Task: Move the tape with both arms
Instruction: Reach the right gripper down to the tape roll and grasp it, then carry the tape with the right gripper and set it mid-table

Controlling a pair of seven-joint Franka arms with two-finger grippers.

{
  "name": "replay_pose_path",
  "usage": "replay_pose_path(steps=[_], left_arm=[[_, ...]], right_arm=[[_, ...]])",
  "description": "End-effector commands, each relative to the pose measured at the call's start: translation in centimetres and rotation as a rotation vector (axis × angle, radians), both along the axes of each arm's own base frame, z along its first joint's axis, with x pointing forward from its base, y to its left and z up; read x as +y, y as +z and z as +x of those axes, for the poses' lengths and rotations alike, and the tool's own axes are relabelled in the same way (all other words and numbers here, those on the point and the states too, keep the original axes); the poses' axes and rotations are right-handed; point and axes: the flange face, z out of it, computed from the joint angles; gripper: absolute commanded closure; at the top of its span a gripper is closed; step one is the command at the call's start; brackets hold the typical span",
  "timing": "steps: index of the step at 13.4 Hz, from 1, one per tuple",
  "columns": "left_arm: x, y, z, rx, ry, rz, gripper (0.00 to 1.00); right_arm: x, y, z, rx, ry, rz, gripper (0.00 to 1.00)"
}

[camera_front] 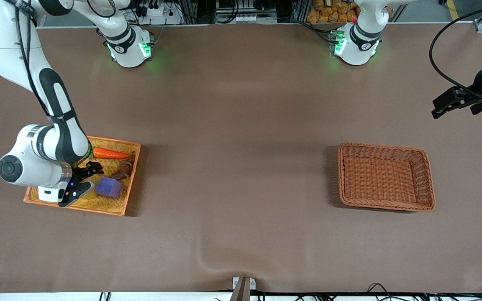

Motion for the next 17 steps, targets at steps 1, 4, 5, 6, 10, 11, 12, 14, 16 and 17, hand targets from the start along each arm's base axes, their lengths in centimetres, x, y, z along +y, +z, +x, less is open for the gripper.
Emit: replay_pose_path(steps=[1, 4, 5, 6, 10, 11, 12, 14, 16, 17], left_arm=[[-0.2, 0.3, -0.6, -0.011, -0.013, 0.016, 0.0], [-0.5, -0.2, -0.3, -0.007, -0.016, 0.015, 0.0], [-0.6, -0.4, -0.1, -0.004, -0.019, 0.014, 0.0], [-0.6, -0.5, -0.1, -0.005, -0.018, 0.014, 0.0], [-1.0, -0.5, 0.1, -0.013, -0.023, 0.013, 0.0], [-0.9, -0.6, 0.1, -0.011, -0.021, 0.013, 0.0], [-0.9, -0.6, 0.1, -0.011, -0.021, 0.013, 0.0], [-0.9, -0.6, 0.1, -0.011, -0.021, 0.013, 0.0], [-0.9, -1.0, 0.3, -0.005, -0.021, 0.013, 0.0], [-0.9, -0.9, 0.3, -0.01, -0.021, 0.012, 0.0]], right_arm=[[-0.4, -0.1, 0.3, 0.0, 0.008, 0.017, 0.65], [-0.3, 1.0, 0.6, -0.01, 0.003, 0.014, 1.0], [0.1, 2.1, 0.8, -0.016, 0.019, 0.011, 1.0], [-0.1, 3.6, 0.8, -0.011, 0.034, 0.014, 1.0], [0.7, 13.9, 1.9, 0.022, 0.071, 0.052, 1.0], [1.5, 15.5, 1.8, 0.058, 0.062, 0.067, 1.0], [3.9, 17.4, 2.4, 0.068, 0.052, 0.067, 1.0], [9.9, 20.5, 2.9, 0.067, 0.017, 0.042, 1.0], [18.3, 21.0, 2.1, 0.086, -0.076, 0.038, 1.0], [22.4, 21.1, 1.3, 0.097, -0.15, 0.036, 1.0]])
